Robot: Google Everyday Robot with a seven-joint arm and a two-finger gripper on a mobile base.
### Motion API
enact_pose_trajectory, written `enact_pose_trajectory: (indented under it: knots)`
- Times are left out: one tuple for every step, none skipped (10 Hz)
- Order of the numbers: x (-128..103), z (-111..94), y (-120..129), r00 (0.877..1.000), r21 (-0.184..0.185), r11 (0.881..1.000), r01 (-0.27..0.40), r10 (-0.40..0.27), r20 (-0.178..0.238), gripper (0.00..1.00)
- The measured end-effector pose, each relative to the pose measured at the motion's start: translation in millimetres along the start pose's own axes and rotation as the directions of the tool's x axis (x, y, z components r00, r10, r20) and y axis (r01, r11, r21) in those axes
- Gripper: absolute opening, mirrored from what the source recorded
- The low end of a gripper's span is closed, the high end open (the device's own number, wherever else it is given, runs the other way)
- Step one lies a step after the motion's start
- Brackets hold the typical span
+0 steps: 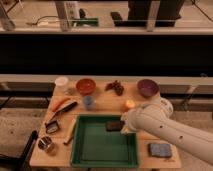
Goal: Place eraser in tray
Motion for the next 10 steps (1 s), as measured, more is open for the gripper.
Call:
enact_pose_trajectory:
  knots:
    - [-2, -1, -3, 1.000, 0.008, 1.000, 0.015, -0.015, 0.009, 0.17]
    - [-7, -3, -3, 0.999, 0.015, 1.000, 0.028, -0.028, 0.027, 0.27]
    - [-12, -6, 1, 0.998, 0.021, 0.999, 0.035, -0.036, 0.052, 0.37]
    - [-15, -10, 4, 0.997, 0.029, 0.999, 0.037, -0.038, 0.069, 0.47]
    - [-19, -12, 7, 0.995, 0.030, 0.999, 0.039, -0.041, 0.086, 0.55]
    - [-24, -13, 8, 0.993, 0.032, 0.999, 0.043, -0.047, 0.106, 0.65]
    - [-26, -15, 9, 0.991, 0.036, 0.998, 0.042, -0.046, 0.122, 0.75]
    - [-29, -16, 9, 0.989, 0.037, 0.998, 0.042, -0.047, 0.137, 0.80]
    - [-33, -16, 10, 0.988, 0.036, 0.998, 0.044, -0.049, 0.150, 0.80]
    - [-35, -17, 10, 0.986, 0.037, 0.998, 0.044, -0.050, 0.159, 0.80]
